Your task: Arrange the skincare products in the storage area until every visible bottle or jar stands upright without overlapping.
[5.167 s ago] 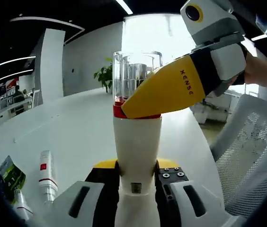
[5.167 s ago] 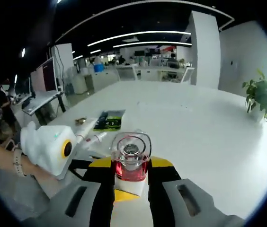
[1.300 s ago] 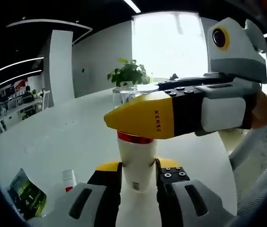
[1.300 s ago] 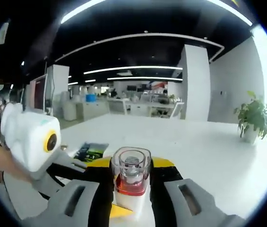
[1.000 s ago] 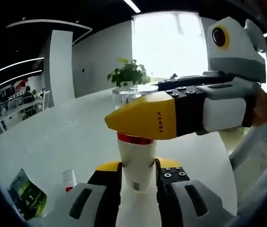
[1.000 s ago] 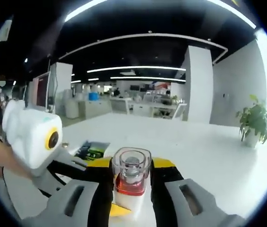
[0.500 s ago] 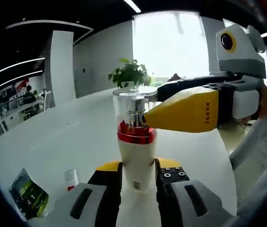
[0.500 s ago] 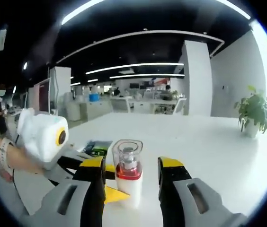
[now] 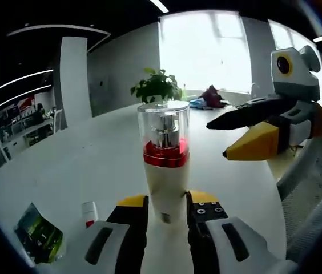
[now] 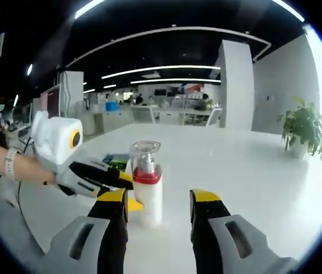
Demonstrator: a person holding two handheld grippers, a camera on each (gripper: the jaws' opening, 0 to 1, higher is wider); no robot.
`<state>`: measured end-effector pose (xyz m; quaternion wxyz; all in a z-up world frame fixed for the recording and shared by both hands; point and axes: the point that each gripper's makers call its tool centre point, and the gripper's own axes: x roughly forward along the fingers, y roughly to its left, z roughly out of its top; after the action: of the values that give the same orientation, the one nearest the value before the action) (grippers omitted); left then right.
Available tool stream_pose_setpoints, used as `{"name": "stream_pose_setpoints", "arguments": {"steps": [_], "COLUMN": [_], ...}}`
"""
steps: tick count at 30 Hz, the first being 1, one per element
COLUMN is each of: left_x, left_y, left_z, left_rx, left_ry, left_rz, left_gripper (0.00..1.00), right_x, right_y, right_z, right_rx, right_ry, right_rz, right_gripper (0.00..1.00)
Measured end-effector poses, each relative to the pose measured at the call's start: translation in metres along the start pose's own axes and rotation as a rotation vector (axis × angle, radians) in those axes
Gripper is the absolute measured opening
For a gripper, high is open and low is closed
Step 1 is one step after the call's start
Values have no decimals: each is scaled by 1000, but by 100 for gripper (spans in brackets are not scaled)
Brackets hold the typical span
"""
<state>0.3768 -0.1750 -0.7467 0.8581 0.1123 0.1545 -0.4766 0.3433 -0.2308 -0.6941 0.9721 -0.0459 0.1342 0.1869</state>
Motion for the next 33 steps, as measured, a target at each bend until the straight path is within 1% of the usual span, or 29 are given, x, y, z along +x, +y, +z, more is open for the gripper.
{"name": "stream_pose_setpoints", "arguments": {"steps": [5, 9, 12, 15, 21, 24, 26, 28, 30, 33], "left_x": [-2, -6, -11, -18, -36, -47, -53, -60, -68, -83], "left_y": [0, 0, 2, -1, -2, 0, -4, -3, -3, 1], "left_z": [0, 3, 4, 6, 10, 9, 9, 8, 9, 6], "left_rx": [-7, -13, -20, -28, -38, -37, -42, -47, -63, -101], "left_ry": [-2, -11, -18, -21, -30, -35, -24, -19, -22, -25], "left_rz": [9, 11, 16, 20, 33, 46, 55, 68, 83, 99], "left_gripper": [23, 24, 24, 25, 30, 34, 38, 42, 45, 54], "right_x": [0, 1, -1, -1, -3, -4, -5, -6, -7, -9], "right_y": [2, 9, 12, 17, 28, 33, 37, 41, 45, 50], "right_z": [1, -3, -5, -7, -6, -6, -5, -5, -4, -2], "right_rx": [-15, -22, -27, -22, -19, -33, -37, -32, -37, -44], "right_ry": [7, 22, 28, 35, 42, 48, 54, 58, 62, 62], "right_rz": [5, 31, 45, 66, 110, 129, 146, 162, 172, 186], "right_gripper": [46, 51, 56, 63, 76, 83, 86, 90, 92, 95]}}
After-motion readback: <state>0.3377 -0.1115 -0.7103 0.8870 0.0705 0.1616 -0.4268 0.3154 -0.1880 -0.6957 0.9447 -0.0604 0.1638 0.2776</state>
